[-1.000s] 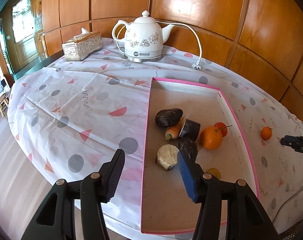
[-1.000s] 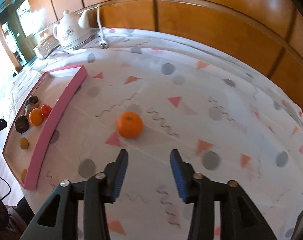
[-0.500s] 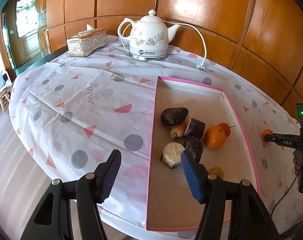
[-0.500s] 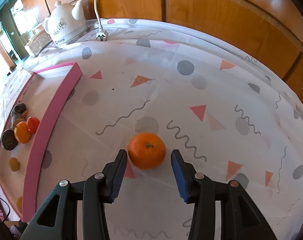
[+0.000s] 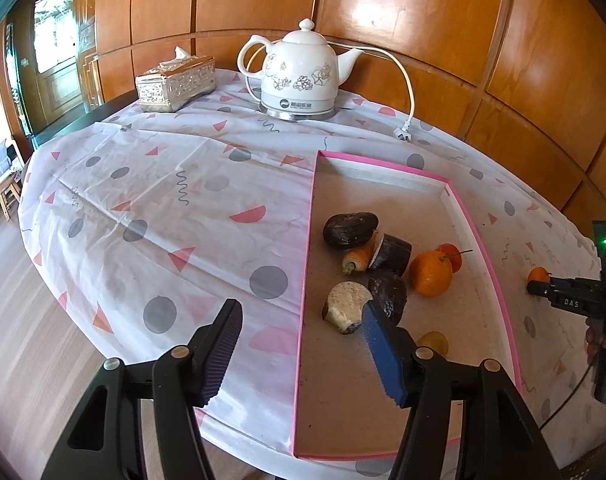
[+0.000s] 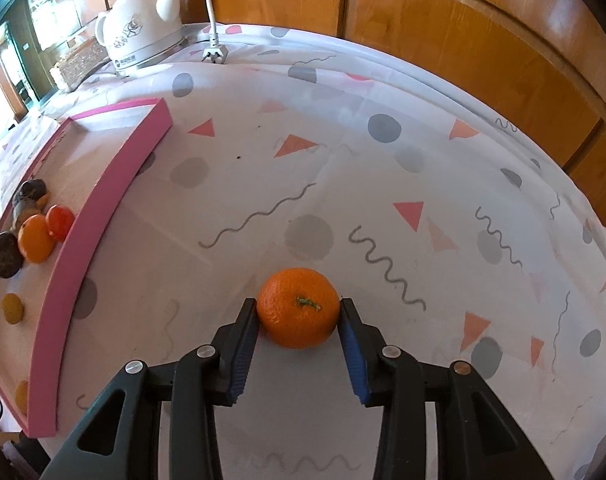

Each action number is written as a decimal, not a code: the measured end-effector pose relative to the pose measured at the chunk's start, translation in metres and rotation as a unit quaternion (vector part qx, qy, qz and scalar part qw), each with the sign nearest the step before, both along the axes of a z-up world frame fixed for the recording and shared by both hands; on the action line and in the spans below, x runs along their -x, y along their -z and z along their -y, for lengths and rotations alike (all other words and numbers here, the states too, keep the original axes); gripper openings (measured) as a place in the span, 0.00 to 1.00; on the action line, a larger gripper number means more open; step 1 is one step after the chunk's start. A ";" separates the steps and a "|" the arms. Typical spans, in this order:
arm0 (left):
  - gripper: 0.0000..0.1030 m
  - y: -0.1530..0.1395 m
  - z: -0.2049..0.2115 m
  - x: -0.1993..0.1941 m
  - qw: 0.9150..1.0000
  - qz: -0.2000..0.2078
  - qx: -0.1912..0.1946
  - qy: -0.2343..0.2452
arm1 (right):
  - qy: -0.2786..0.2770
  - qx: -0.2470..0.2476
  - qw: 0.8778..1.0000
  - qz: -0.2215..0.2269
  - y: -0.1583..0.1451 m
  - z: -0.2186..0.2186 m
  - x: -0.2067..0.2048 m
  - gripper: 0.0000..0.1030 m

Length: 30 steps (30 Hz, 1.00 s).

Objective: Organize fruits
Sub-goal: 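Close the right tool on the small orange and lift it, then carry the small orange into the pink tray and open the right tool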

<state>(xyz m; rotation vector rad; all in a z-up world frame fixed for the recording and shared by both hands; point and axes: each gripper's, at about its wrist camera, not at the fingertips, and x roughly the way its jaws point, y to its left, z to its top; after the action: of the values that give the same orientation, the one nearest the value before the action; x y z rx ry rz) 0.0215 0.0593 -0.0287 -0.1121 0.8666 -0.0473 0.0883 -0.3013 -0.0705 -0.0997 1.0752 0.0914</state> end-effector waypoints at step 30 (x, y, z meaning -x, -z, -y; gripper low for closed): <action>0.69 -0.007 -0.013 0.007 1.000 0.014 0.007 -0.025 | -0.119 -0.109 0.984 0.073 -0.058 -0.113 0.060 0.39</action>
<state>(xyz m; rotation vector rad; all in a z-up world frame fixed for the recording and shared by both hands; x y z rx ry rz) 0.0145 0.0727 -0.0214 -0.1469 0.8354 -0.0084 0.0288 -0.1880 -0.0123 -0.0354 0.8979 0.4103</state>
